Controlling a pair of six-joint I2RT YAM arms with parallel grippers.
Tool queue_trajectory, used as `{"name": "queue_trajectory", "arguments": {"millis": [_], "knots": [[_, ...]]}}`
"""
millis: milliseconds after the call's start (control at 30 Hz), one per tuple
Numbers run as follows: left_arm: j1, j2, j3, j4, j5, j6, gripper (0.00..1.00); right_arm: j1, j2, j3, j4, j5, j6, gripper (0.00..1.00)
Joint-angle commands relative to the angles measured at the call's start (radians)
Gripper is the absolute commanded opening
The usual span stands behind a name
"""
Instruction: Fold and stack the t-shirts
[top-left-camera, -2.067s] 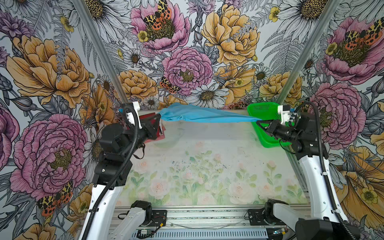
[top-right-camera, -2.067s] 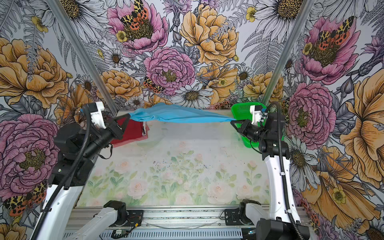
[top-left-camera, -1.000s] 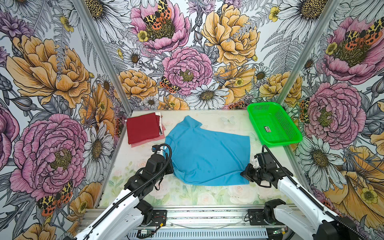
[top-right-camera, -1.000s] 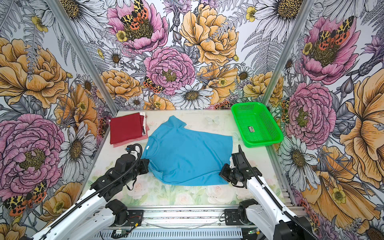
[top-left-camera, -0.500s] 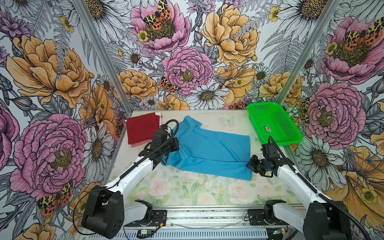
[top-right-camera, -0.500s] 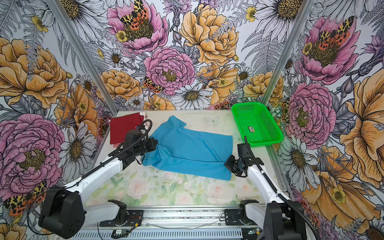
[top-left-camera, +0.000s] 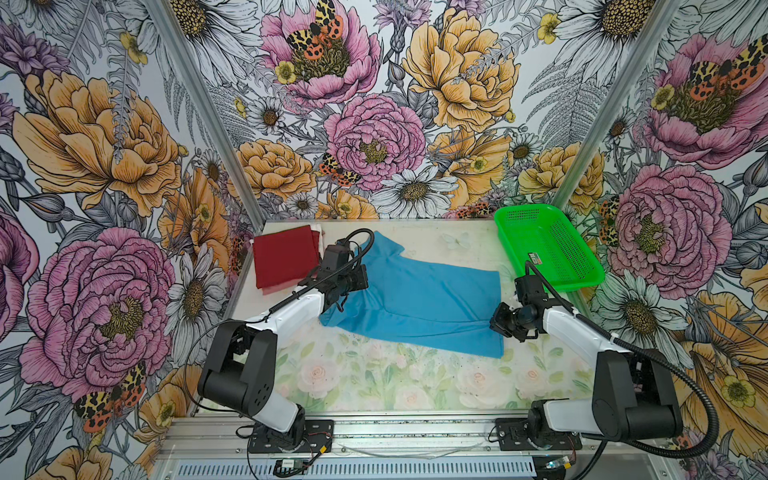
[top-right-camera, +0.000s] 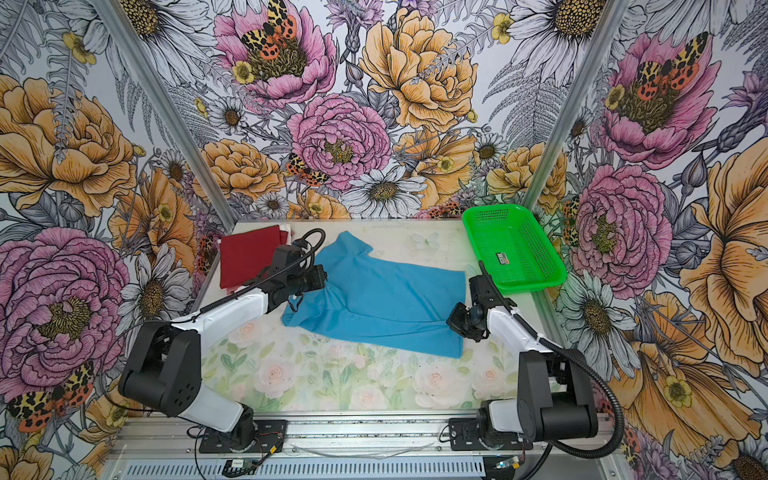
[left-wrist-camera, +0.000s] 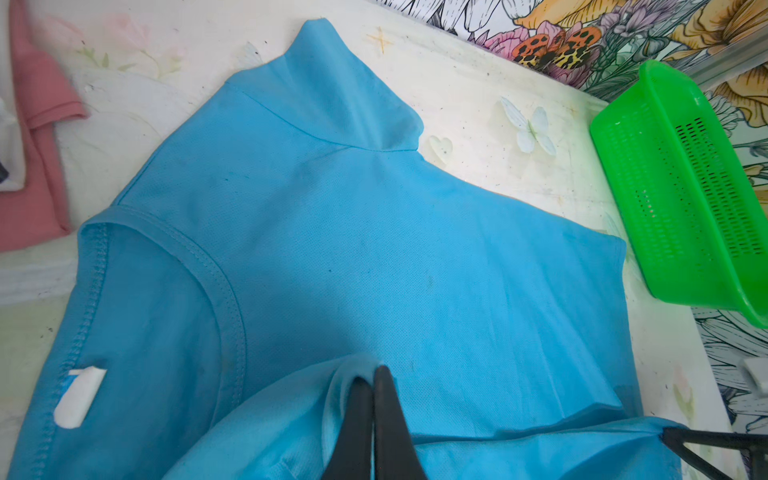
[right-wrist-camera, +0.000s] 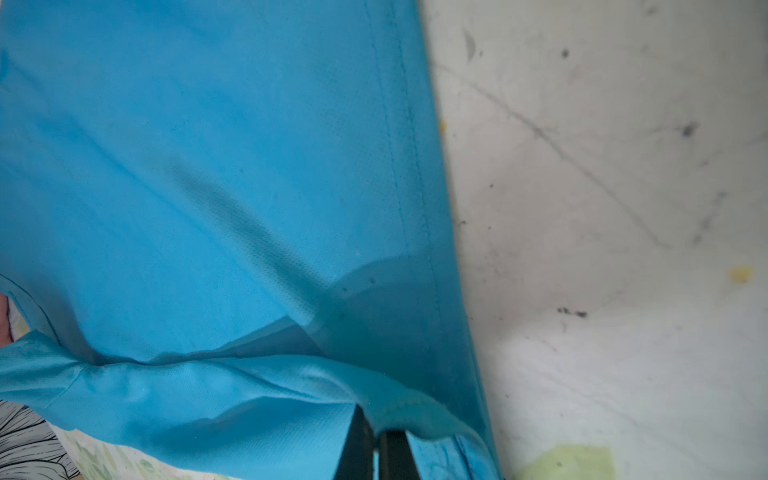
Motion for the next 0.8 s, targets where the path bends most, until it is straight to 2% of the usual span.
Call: {"name": "queue_trajectory", "arguments": {"millis": [0, 467, 567, 600, 633, 667, 700, 733, 767], "knots": [[0.016, 0.021, 0.047, 0.026, -0.007, 0.022, 0.0, -0.01, 0.04, 0.038, 0.038, 0.004, -0.03, 0.0], [0.035, 0.154, 0.161, 0.018, 0.034, 0.033, 0.0, -0.021, 0.062, 0.045, 0.057, 0.02, -0.04, 0.0], [0.036, 0.172, 0.196, 0.01, 0.042, 0.04, 0.0, -0.022, 0.027, 0.045, 0.054, 0.043, -0.053, 0.07], [0.038, 0.184, 0.215, 0.004, 0.05, 0.044, 0.0, -0.023, 0.016, 0.041, 0.053, 0.044, -0.054, 0.12], [0.041, 0.201, 0.244, -0.014, 0.067, 0.049, 0.06, -0.024, 0.013, 0.041, 0.054, 0.035, -0.057, 0.23], [0.042, 0.215, 0.272, -0.038, 0.078, 0.051, 0.23, -0.024, 0.012, 0.043, 0.051, 0.023, -0.06, 0.34], [0.044, 0.224, 0.3, -0.061, 0.089, 0.055, 0.43, -0.024, 0.011, 0.045, 0.05, 0.003, -0.062, 0.44], [0.045, 0.22, 0.318, -0.074, 0.088, 0.052, 0.58, -0.024, 0.001, 0.047, 0.048, -0.014, -0.066, 0.54], [0.047, 0.207, 0.32, -0.078, 0.072, 0.049, 0.7, -0.019, -0.016, 0.047, 0.044, -0.02, -0.07, 0.69]]}}
